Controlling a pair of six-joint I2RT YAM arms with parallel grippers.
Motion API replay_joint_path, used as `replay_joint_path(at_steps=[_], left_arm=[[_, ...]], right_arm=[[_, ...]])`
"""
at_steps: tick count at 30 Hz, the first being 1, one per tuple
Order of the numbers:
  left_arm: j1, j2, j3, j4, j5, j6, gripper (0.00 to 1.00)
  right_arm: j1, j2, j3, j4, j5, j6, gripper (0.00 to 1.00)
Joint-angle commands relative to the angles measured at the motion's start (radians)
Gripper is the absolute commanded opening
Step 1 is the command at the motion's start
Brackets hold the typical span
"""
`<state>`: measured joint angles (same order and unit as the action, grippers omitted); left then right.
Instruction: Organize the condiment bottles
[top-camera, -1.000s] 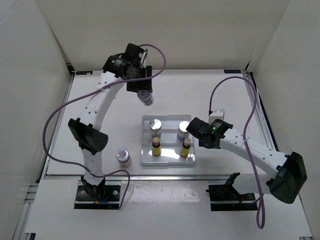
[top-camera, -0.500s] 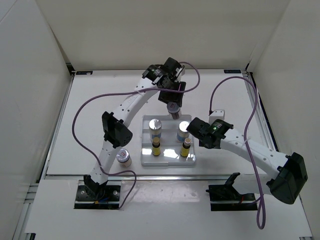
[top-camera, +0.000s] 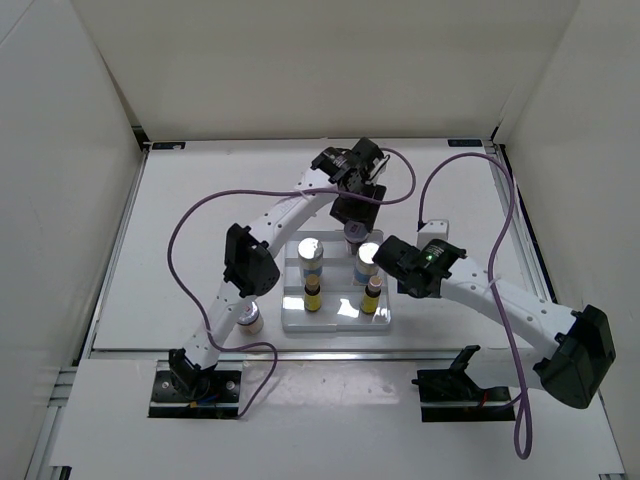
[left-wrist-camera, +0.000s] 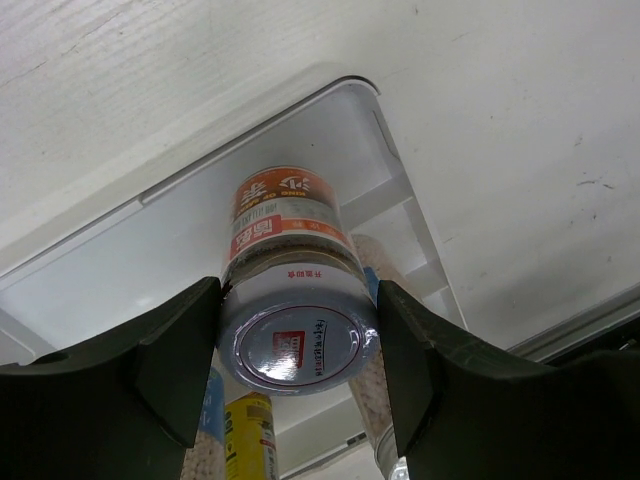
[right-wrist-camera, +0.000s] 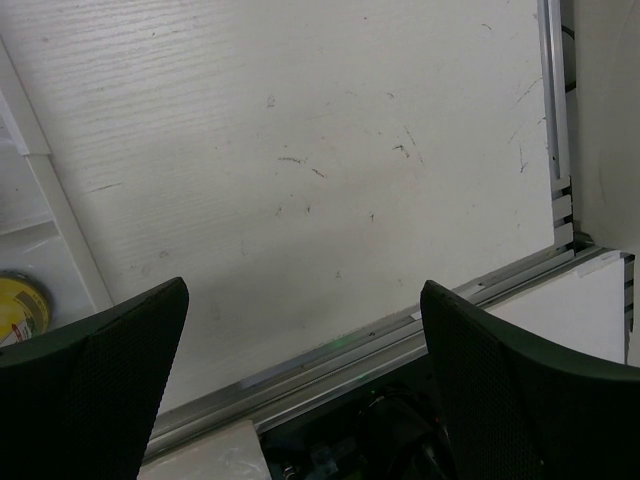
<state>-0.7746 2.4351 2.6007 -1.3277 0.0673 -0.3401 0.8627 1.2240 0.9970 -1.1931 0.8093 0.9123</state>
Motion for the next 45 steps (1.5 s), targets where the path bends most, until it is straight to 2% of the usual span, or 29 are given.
replay_joint_path(at_steps=[1, 7, 8, 13, 17, 18, 23, 27, 28, 34, 37, 38, 40, 41, 42, 44, 45], left_arm=[[-0.005, -0.032, 0.047, 0.048, -0.012, 0.007, 0.12], [-0.005, -0.012, 0.038, 0.068, -0.031, 0.007, 0.22], [-0.005, -0.011, 0.038, 0.068, -0.031, 0.007, 0.28], [-0.005, 0.007, 0.038, 0.077, -0.031, 0.007, 0.45], [-0.005, 0.016, 0.038, 0.078, -0.04, 0.016, 0.49], [-0.005, 0.016, 0.038, 0.078, -0.028, 0.016, 0.55], [0.005, 0.025, 0.016, 0.078, 0.011, 0.016, 0.63], [0.005, 0.012, -0.005, 0.078, -0.001, 0.016, 0.79], [0.005, -0.011, -0.005, 0.078, -0.001, 0.016, 1.0], [0.023, -0.134, 0.006, 0.078, -0.116, 0.016, 1.0], [0.023, -0.252, -0.051, 0.078, -0.286, 0.027, 1.0], [0.023, -0.316, -0.068, 0.078, -0.381, 0.027, 1.0], [0.023, -0.391, -0.157, 0.078, -0.469, 0.027, 1.0], [0.032, -0.477, -0.204, 0.078, -0.566, 0.015, 1.0], [0.032, -0.523, -0.32, 0.078, -0.605, 0.0, 1.0], [0.073, -0.656, -0.456, 0.087, -0.639, -0.059, 1.0], [0.095, -0.701, -0.597, 0.087, -0.624, -0.083, 1.0]], right_arm=[[0.01, -0.027, -0.011, 0.007, 0.036, 0.03, 1.0], [0.01, -0.027, -0.011, 0.007, 0.036, 0.03, 1.0], [0.01, -0.027, -0.011, 0.007, 0.036, 0.03, 1.0], [0.019, -0.027, -0.011, 0.007, 0.036, 0.03, 1.0], [0.019, -0.027, -0.02, 0.007, 0.036, 0.03, 1.0], [0.019, -0.027, -0.02, 0.007, 0.036, 0.03, 1.0], [0.019, -0.027, -0.02, 0.007, 0.036, 0.03, 1.0], [0.019, -0.027, -0.02, 0.007, 0.036, 0.03, 1.0], [0.019, -0.027, -0.02, 0.007, 0.036, 0.03, 1.0], [0.019, -0.018, -0.02, 0.007, 0.036, 0.03, 1.0], [0.019, -0.018, -0.02, 0.007, 0.036, 0.03, 1.0], [0.019, -0.018, -0.02, 0.007, 0.036, 0.03, 1.0], [0.019, -0.018, -0.02, 0.007, 0.036, 0.03, 1.0], [0.019, -0.018, -0.02, 0.007, 0.036, 0.03, 1.0], [0.019, -0.018, -0.02, 0.007, 0.036, 0.03, 1.0], [0.019, -0.018, -0.02, 0.007, 0.036, 0.03, 1.0], [0.019, -0.018, -0.02, 0.007, 0.036, 0.03, 1.0]])
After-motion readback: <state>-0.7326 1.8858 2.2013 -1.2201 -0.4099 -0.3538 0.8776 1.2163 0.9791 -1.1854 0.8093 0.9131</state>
